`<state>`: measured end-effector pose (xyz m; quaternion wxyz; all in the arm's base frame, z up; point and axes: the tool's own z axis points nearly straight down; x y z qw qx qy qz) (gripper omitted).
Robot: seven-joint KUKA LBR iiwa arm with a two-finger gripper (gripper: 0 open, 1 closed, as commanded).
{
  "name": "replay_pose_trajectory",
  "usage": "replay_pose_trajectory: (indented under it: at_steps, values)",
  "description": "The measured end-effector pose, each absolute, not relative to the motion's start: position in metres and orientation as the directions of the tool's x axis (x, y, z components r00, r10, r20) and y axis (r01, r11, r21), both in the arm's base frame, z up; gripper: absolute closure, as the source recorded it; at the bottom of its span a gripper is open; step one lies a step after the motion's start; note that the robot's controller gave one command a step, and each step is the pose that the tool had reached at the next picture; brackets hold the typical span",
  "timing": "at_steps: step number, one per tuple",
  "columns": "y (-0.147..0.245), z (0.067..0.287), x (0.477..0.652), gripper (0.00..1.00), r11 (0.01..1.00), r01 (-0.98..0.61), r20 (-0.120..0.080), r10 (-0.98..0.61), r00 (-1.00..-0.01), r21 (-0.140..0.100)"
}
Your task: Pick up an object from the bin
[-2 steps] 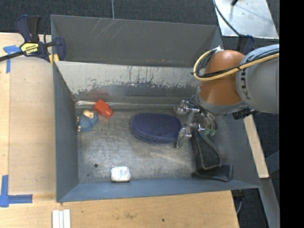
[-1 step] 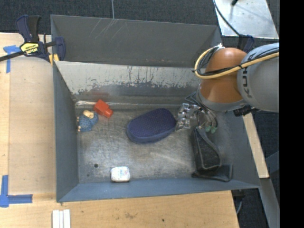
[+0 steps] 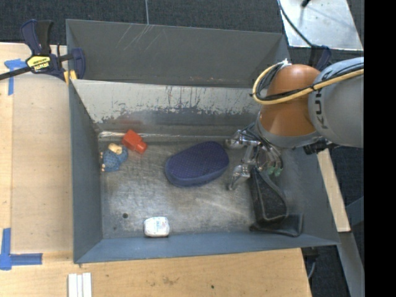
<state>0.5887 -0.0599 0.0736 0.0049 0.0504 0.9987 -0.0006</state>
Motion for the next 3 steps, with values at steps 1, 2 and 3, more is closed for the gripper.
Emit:
replay_pose_trajectory:
  at_steps: [1,2,3]
  values:
    - [0.010,0.075,0.600,0.00,0.978,0.208,-0.014,0.208,-0.978,0.001]
    - [0.008,0.076,0.602,1.00,0.978,0.209,-0.018,0.209,-0.978,0.002]
    - [0.044,0.104,0.580,1.00,1.000,-0.017,-0.001,-0.017,-1.000,0.000]
